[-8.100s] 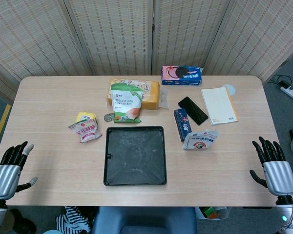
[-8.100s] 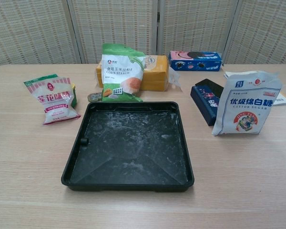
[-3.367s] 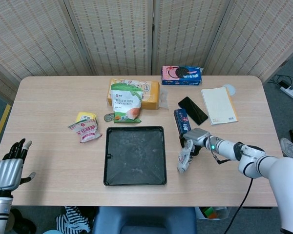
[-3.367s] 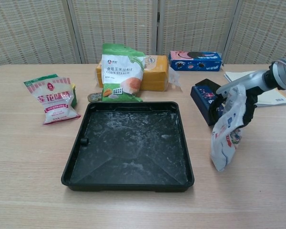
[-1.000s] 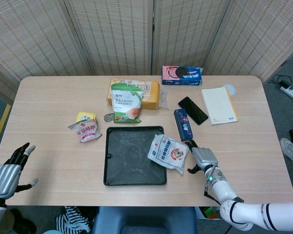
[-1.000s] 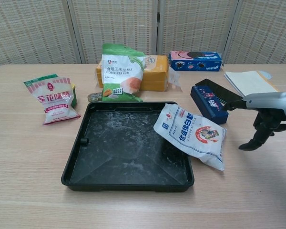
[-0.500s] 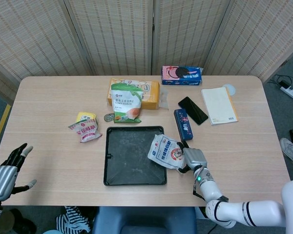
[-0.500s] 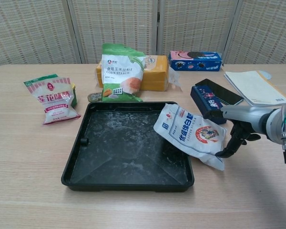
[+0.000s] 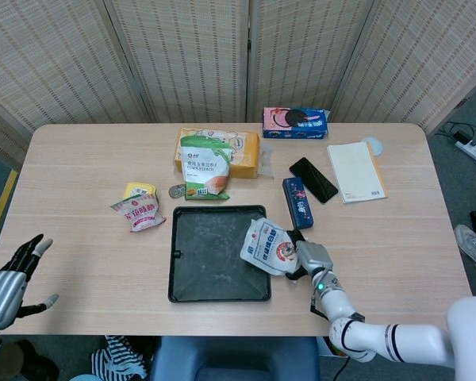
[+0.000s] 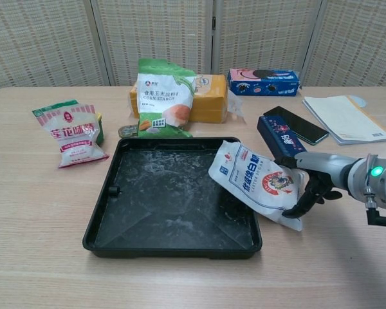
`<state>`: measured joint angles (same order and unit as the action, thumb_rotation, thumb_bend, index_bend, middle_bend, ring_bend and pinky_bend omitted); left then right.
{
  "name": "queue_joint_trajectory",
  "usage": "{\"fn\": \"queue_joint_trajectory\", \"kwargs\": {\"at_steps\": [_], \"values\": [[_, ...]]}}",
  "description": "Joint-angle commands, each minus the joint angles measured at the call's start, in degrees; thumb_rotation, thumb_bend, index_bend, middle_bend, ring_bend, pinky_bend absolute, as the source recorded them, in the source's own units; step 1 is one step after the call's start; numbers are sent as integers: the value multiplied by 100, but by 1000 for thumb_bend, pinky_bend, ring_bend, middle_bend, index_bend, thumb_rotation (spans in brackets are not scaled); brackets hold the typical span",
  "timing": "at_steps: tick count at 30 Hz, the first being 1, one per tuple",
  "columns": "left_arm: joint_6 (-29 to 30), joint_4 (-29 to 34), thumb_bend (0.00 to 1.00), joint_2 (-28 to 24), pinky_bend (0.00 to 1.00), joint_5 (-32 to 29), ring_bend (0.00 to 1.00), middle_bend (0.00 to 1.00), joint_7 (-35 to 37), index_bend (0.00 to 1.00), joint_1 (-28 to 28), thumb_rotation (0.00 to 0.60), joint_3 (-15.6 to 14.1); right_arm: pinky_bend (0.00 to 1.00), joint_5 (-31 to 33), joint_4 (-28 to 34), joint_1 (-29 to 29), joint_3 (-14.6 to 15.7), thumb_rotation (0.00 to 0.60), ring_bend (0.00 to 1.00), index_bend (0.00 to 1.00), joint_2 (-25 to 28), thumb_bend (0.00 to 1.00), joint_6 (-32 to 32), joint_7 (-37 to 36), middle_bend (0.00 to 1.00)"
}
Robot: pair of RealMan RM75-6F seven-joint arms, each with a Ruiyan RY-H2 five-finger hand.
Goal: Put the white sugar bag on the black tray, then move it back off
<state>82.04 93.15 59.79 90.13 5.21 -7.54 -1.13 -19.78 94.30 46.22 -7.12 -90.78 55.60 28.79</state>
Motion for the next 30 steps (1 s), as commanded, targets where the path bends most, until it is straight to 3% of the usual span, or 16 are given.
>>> {"fn": "queue_joint_trajectory", "kwargs": {"at_steps": [1,4,8,10,14,24,30], "values": [[3,-2,216,-7,382,-2,93,8,13,44,-1,600,7,918,-40,-184,24,-38,600,787,0,-160,280,-66,-65,0],[5,1,216,-12,383,13,96,10,24,46,-3,600,5,928,-247,-308,-26,-67,600,802,0,-288,280,-50,-200,8],[-18,-4,216,-13,386,10,100,10,24,46,-10,600,1,945,-719,-497,-156,-105,600,827,9,-456,280,134,-433,199],[-22,-4,216,-15,387,-5,102,10,25,46,-11,600,8,966,-924,-565,-226,-102,600,840,127,-526,281,286,-492,327],[-35,20,217,-27,388,-56,107,11,22,45,-8,600,24,1000,-1121,-646,-325,-121,600,871,371,-591,315,455,-531,491],[-95,21,219,-25,390,-130,114,11,-15,44,-26,600,53,1000,-1424,-872,-468,-164,600,878,578,-506,436,254,-642,645],[-139,9,219,7,390,-211,114,10,-94,43,-41,600,84,1000,-1864,-649,-347,-257,600,884,650,131,448,-446,-791,691]]}}
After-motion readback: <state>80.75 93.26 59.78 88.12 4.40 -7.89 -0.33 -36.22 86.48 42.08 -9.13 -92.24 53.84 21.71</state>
